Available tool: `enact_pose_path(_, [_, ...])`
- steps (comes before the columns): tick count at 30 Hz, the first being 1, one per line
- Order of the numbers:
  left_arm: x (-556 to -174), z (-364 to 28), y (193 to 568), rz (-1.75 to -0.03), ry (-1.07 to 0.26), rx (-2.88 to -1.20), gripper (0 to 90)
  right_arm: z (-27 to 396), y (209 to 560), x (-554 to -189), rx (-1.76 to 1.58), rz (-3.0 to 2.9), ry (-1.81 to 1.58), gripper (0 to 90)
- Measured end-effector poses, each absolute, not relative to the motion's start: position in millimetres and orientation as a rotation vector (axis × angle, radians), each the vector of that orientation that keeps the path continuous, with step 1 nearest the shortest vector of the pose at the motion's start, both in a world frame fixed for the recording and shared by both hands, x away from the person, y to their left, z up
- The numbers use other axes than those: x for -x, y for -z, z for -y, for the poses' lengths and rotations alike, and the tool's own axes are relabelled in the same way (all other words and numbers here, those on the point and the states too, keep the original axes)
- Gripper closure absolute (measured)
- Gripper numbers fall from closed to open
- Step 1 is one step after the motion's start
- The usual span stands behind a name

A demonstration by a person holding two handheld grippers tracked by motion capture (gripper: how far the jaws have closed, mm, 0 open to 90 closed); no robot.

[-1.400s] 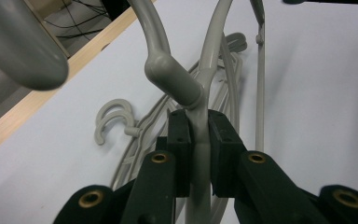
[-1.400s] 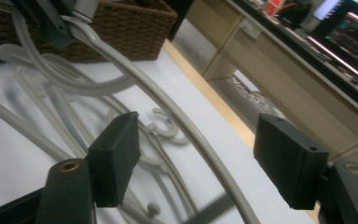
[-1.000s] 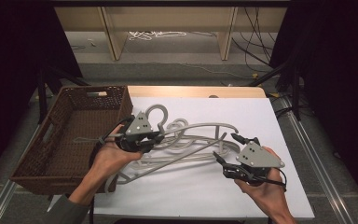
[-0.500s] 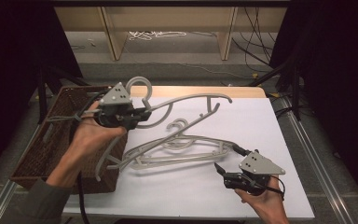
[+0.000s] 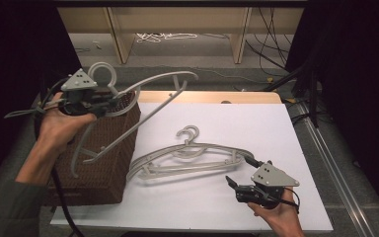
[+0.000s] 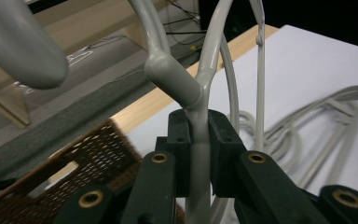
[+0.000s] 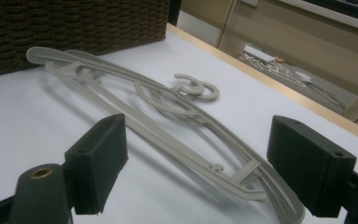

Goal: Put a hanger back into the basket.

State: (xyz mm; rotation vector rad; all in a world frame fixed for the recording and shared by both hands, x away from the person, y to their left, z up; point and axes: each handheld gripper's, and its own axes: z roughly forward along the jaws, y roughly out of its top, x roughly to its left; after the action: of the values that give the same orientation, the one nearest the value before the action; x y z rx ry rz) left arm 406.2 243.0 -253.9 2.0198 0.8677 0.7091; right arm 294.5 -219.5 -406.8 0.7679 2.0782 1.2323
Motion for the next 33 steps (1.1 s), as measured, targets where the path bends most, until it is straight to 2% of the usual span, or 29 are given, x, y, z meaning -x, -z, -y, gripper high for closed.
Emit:
enact_pose_path(12, [-421, -299, 282, -1.002, -0.805, -2.021, 80.6, 219, 410, -296, -0.759, -2.085, -1.226, 20.7])
enact_pose_path(13, [-423, -300, 286, -1.025, -0.803, -1.970, 80.6, 218, 410, -296, -0.760, -2.086, -1.226, 20.5])
enact_pose_path(33, [-421, -364, 326, -1.222, -0.827, -1.939, 80.6, 217, 411, -296, -0.759, -2.083, -1.230, 17.4])
